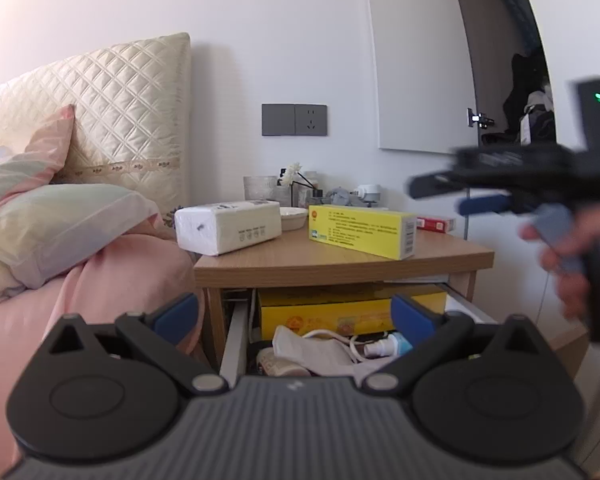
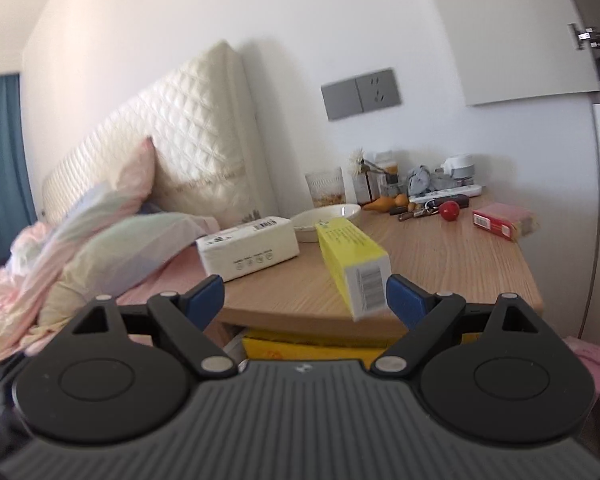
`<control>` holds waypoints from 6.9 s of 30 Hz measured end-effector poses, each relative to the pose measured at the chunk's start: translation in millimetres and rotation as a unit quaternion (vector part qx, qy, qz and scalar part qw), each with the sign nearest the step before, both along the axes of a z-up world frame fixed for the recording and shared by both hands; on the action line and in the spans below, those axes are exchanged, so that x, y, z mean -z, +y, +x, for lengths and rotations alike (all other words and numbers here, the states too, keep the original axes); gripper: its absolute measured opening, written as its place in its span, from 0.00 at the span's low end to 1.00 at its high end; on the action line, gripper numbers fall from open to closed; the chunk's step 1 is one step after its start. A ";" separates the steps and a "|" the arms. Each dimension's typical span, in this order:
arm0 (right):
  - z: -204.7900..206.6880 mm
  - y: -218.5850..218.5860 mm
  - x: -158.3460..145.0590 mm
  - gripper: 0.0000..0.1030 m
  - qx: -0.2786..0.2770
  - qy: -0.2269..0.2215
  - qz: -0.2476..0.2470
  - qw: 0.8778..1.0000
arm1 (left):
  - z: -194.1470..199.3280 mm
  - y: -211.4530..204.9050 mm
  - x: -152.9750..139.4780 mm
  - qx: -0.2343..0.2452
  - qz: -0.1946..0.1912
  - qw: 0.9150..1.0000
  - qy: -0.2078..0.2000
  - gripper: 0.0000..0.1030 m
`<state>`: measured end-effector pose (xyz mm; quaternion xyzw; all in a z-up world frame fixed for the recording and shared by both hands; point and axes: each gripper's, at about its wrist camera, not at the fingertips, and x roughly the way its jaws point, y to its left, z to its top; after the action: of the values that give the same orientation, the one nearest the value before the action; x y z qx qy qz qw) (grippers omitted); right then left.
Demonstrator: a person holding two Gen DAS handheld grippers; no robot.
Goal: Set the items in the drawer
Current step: 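Move the right gripper over the yellow medicine box on the nightstand, then close the right gripper on the yellow medicine box and lift it, then carry the yellow box with the right gripper down into the open drawer, then open the right gripper to drop the yellow box into the drawer, then withdraw the right gripper from the drawer and raise it, then bring the closed left gripper against the drawer front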
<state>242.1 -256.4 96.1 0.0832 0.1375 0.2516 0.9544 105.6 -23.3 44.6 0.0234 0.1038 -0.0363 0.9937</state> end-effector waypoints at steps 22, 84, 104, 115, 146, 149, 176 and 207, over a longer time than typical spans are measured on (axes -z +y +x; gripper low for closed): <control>164.4 66.6 -6.4 0.64 0.000 0.113 -0.185 0.976 | -7.5 9.7 -10.2 0.004 -0.031 0.999 -0.011 1.00; 57.5 91.8 57.5 0.42 -0.189 0.171 -0.335 0.907 | 1.8 9.8 1.4 -0.012 -0.002 1.000 0.013 1.00; 72.1 85.5 76.5 0.59 -0.194 0.237 -0.331 0.892 | -1.1 6.1 0.2 -0.001 -0.001 1.000 0.010 1.00; 54.5 62.0 29.6 0.85 -0.138 0.197 -0.281 0.929 | -2.8 5.0 0.4 0.003 -0.001 1.000 0.008 1.00; -87.2 14.8 32.6 0.85 0.060 -0.096 -0.111 0.987 | -1.6 -1.2 6.3 0.003 0.013 1.000 0.014 1.00; -93.3 13.2 39.2 0.85 0.058 -0.099 -0.098 0.989 | -1.5 -1.2 6.6 0.002 0.013 1.000 0.014 1.00; -124.5 -22.4 54.6 0.85 0.115 -0.083 -0.042 0.989 | -6.4 -0.6 6.0 -0.006 0.010 1.000 -0.002 1.00; -158.7 -28.7 65.9 0.18 0.137 -0.076 -0.017 0.988 | -32.9 -24.1 23.3 -0.001 0.030 0.999 -0.016 0.33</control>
<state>83.4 -285.1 30.2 0.0659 0.0562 0.1220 0.9887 72.7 -47.3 21.3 0.0536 0.0891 -0.0320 0.9941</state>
